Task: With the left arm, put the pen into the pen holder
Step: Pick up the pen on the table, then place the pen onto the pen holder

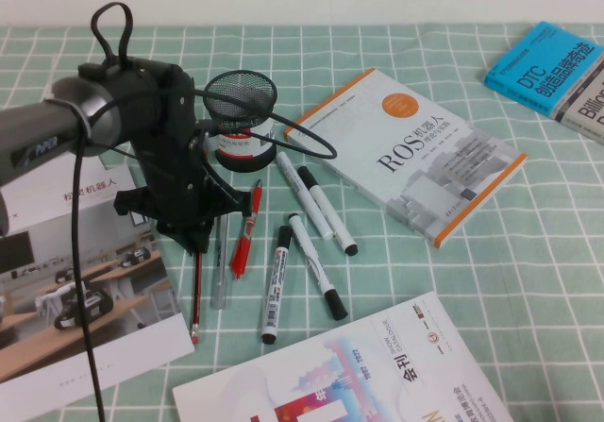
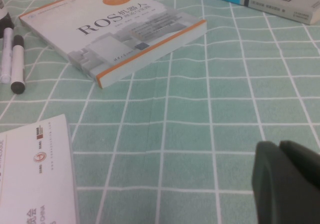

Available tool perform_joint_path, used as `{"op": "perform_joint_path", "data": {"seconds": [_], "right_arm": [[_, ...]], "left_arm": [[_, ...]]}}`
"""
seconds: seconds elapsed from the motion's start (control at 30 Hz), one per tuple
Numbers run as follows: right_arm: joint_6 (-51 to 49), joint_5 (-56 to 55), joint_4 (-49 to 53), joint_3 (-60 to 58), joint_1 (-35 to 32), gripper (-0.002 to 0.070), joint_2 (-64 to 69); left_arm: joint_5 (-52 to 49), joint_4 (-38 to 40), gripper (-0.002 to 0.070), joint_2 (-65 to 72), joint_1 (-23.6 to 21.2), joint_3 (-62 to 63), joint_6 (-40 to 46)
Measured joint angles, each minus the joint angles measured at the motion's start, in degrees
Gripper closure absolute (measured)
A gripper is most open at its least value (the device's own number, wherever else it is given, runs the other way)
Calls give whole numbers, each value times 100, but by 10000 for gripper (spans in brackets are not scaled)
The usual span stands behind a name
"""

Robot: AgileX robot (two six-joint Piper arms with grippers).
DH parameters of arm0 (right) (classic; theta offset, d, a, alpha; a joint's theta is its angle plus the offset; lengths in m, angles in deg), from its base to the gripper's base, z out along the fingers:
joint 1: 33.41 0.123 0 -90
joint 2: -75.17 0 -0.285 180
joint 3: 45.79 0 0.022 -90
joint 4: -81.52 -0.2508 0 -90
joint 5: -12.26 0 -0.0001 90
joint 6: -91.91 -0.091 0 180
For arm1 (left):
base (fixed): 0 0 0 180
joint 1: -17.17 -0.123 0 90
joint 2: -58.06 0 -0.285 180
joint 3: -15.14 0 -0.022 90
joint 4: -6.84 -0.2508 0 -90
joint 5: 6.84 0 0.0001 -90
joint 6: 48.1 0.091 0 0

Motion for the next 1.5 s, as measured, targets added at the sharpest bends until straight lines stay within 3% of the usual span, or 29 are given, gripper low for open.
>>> {"op": "perform_joint_path", "data": {"seconds": [0.13, 0.5, 0.9, 1.07, 1.2, 1.33, 1.5], "right_arm": [[0, 0, 0, 0, 0, 698, 0], [0, 0, 0, 0, 0, 698, 0], [0, 0, 0, 0, 0, 698, 0], [0, 0, -1, 0, 0, 698, 0], [0, 0, -1, 0, 0, 698, 0], [0, 0, -1, 0, 0, 698, 0], [0, 0, -1, 0, 0, 698, 0]], "left_arm": [[12, 59, 648, 0, 0, 0, 80], [-77, 95, 651, -84, 13, 0, 465], [114, 73, 651, -1591, 13, -265, 921], [2146, -76, 651, -2569, 13, -1305, 1072], [4809, -156, 652, -3042, 13, -2452, 1096], [7153, -156, 652, -3025, 13, -3228, 1107], [9044, -168, 652, -2605, 13, -3349, 1107]]}}
